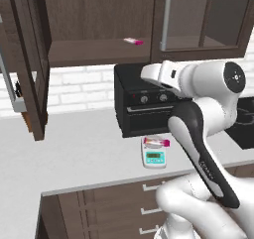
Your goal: Pick the bar and place it on the digital scale for weighing, and close the cabinet.
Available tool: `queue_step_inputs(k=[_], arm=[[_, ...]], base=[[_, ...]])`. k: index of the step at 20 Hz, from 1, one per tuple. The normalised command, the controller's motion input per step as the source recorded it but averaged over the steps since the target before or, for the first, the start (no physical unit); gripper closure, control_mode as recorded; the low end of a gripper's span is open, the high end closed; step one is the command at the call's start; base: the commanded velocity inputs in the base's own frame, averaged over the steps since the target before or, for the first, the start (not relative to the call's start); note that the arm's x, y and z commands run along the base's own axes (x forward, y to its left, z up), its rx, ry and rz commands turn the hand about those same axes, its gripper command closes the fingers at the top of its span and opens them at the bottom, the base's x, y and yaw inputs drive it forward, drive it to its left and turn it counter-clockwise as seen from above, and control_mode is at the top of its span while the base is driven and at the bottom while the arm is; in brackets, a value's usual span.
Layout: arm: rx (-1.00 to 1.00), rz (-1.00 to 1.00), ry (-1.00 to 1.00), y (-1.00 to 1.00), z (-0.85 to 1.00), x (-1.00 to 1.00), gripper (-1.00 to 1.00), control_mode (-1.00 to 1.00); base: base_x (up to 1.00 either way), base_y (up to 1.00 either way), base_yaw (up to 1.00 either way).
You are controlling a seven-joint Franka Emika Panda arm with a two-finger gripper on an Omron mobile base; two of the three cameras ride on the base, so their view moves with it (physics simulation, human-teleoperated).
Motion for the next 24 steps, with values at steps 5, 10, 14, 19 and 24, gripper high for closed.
queue_step_inputs(k=[5, 10, 14, 19, 24], arm=[[-0.16, 0.06, -0.15, 0.47, -0.28, -0.43, -1.0, -1.0], [-0.01, 0.0, -0.34, 0.57, -0.22, -0.15, -1.0, -1.0], [0.0, 0.0, -0.07, 0.38, -0.19, -0.09, -1.0, -1.0], [0.0, 0.0, -0.01, 0.11, -0.2, -0.01, -1.0, -1.0], [-0.02, 0.0, -0.06, 0.28, -0.07, -0.08, -1.0, -1.0]], base=[[0.0, 0.0, 0.0], [0.0, 0.0, 0.0], [0.0, 0.0, 0.0], [0.0, 0.0, 0.0], [0.0, 0.0, 0.0]])
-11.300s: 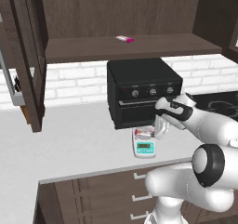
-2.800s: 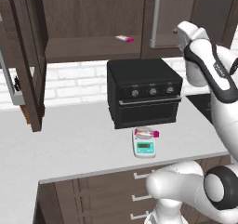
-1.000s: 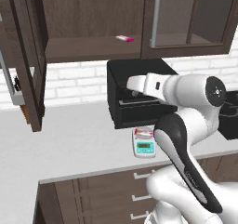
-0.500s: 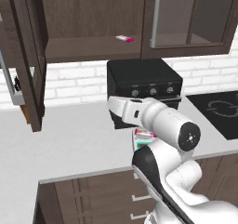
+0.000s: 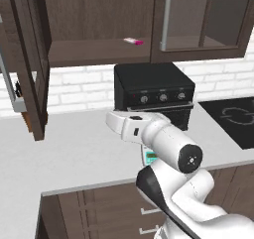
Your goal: Pick the bar and place it on the digital scale for weighing, and close the cabinet.
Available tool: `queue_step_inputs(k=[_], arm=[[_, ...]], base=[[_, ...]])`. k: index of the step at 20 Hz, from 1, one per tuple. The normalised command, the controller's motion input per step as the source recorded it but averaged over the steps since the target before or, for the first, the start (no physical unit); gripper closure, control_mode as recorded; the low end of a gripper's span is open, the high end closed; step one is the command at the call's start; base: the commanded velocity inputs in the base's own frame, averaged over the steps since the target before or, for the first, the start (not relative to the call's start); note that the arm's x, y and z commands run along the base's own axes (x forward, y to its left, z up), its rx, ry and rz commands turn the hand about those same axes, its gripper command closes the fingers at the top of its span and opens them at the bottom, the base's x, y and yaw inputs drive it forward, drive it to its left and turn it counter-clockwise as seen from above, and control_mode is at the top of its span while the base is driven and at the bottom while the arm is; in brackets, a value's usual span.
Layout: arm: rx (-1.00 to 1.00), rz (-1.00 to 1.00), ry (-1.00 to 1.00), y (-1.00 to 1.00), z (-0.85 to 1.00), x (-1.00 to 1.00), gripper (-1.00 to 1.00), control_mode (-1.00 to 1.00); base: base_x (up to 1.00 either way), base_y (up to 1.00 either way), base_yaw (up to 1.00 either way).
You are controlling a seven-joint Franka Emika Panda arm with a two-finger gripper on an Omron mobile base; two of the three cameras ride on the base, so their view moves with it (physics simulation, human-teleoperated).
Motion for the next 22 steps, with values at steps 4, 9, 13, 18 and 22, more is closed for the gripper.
queue_step_inputs(k=[4, 9, 13, 18, 22], arm=[[-0.04, 0.0, -0.11, 0.47, -0.03, -0.26, -1.0, -1.0], [0.0, 0.0, -0.07, 0.54, -0.02, -0.2, -1.0, -1.0], [0.0, 0.0, -0.04, 0.65, -0.13, -0.2, -1.0, -1.0], [0.0, 0.0, -0.06, 0.6, -0.09, -0.46, -1.0, -1.0], [0.06, 0.02, -0.09, 0.66, -0.04, -0.49, -1.0, -1.0]], base=[[0.0, 0.0, 0.0], [0.0, 0.0, 0.0], [0.0, 0.0, 0.0], [0.0, 0.0, 0.0], [0.0, 0.0, 0.0]])
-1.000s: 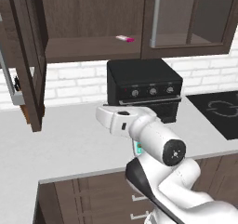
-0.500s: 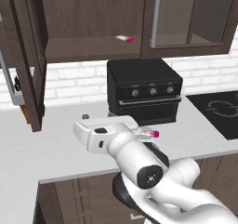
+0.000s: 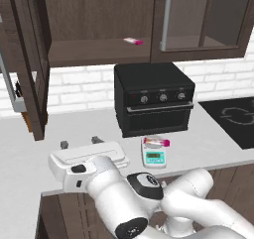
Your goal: Pick the bar and place it on the digital scale for weighing, and close the cabinet.
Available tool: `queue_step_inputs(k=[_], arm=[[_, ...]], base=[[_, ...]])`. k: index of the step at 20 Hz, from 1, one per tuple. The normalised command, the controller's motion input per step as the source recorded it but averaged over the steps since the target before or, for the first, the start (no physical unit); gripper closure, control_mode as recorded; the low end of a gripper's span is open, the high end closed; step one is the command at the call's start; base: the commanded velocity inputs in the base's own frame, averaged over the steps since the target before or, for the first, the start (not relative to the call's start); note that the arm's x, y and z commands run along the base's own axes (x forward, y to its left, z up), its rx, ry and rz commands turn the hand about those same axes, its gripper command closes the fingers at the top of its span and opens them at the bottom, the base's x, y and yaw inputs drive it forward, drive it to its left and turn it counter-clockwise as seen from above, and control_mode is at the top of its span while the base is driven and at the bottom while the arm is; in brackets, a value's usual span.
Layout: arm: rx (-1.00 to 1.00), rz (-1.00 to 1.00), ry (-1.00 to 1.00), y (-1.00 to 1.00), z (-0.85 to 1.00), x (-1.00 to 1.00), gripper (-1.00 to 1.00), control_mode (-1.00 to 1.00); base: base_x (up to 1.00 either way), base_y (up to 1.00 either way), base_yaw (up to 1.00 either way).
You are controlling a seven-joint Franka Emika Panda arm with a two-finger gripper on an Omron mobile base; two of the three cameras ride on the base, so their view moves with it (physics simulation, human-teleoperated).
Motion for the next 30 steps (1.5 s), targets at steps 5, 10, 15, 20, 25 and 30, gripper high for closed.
queue_step_inputs(k=[5, 10, 15, 20, 25, 30], arm=[[0.05, 0.02, -0.1, 0.69, 0.0, -0.39, -1.0, -1.0], [0.05, 0.03, -0.02, 0.77, 0.0, -0.21, -1.0, -1.0], [-0.03, 0.01, -0.2, 0.73, 0.11, -0.02, -1.0, -1.0], [-0.13, -0.02, -0.12, 0.71, 0.01, 0.07, -1.0, -1.0], [-0.04, -0.08, -0.15, 0.46, 0.01, 0.25, -1.0, -1.0], [-0.01, -0.17, -0.13, 0.14, 0.22, 0.38, -1.0, -1.0]], base=[[0.0, 0.0, 0.0], [0.0, 0.0, 0.0], [0.0, 0.0, 0.0], [0.0, 0.0, 0.0], [0.0, 0.0, 0.0], [0.0, 0.0, 0.0]])
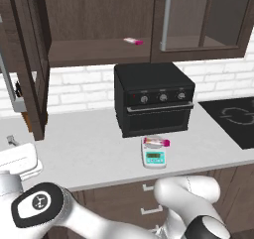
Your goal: Pick the bar and place it on the digital scale for weighing, and close the cabinet.
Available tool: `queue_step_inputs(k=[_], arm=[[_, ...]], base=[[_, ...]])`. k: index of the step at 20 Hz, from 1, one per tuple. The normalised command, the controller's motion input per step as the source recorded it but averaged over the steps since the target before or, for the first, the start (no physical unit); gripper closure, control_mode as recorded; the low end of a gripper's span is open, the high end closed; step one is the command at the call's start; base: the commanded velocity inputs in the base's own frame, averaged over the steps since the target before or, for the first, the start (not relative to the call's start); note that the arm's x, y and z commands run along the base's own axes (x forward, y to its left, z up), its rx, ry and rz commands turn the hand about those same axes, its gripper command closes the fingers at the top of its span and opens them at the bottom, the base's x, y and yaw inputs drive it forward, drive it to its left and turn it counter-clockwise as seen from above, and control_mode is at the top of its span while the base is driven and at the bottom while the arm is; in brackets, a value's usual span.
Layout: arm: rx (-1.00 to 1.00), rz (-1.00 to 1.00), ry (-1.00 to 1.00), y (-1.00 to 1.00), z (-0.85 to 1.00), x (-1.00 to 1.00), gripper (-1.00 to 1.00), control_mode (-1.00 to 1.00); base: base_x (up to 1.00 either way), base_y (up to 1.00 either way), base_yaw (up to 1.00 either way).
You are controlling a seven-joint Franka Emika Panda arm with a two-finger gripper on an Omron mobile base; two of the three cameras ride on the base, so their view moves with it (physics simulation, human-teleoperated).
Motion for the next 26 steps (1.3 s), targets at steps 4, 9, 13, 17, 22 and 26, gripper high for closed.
queue_step_inputs(k=[4, 9, 13, 17, 22, 26], arm=[[0.0, -0.18, -0.05, 0.0, 0.27, 0.32, -1.0, -1.0], [0.03, -0.13, -0.09, -0.04, 0.2, 0.28, -1.0, -1.0], [0.08, -0.1, -0.07, -0.17, 0.45, 0.25, -1.0, -1.0], [0.09, -0.1, -0.08, -0.36, 0.46, 0.22, -1.0, -1.0], [0.05, -0.09, 0.0, -0.36, 0.06, 0.73, -1.0, -1.0], [0.04, -0.1, 0.07, -0.69, 0.04, 0.79, -1.0, -1.0]], base=[[0.0, 0.0, 0.0], [0.0, 0.0, 0.0], [0.0, 0.0, 0.0], [0.0, 0.0, 0.0], [0.0, 0.0, 0.0], [0.0, 0.0, 0.0]])
